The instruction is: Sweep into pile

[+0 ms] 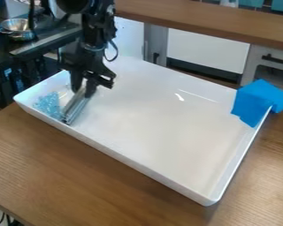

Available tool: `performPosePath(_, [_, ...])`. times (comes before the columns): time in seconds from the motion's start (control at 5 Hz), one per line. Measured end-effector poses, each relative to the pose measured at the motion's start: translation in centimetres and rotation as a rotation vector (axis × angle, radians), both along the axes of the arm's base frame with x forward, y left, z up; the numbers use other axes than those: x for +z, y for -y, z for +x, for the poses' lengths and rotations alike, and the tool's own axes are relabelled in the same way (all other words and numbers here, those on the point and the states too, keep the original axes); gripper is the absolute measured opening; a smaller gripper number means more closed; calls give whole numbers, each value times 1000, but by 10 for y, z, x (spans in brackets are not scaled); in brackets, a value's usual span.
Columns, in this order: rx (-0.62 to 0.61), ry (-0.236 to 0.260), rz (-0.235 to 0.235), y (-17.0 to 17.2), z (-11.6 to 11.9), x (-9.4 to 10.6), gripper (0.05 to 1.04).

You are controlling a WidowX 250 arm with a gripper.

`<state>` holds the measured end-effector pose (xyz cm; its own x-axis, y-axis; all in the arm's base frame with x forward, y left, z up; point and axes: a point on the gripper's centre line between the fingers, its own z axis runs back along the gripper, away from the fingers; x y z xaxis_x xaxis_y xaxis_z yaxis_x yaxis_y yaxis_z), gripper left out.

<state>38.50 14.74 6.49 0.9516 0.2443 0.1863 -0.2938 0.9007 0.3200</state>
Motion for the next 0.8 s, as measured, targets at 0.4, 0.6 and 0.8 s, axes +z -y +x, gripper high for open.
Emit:
performPosePath(0.4, [89,55,-98,28,1,9,313])
performPosePath(0.6, [168,74,-192,64,8,27,313])
performPosePath(0.8, [214,113,-241,109,29,55,313])
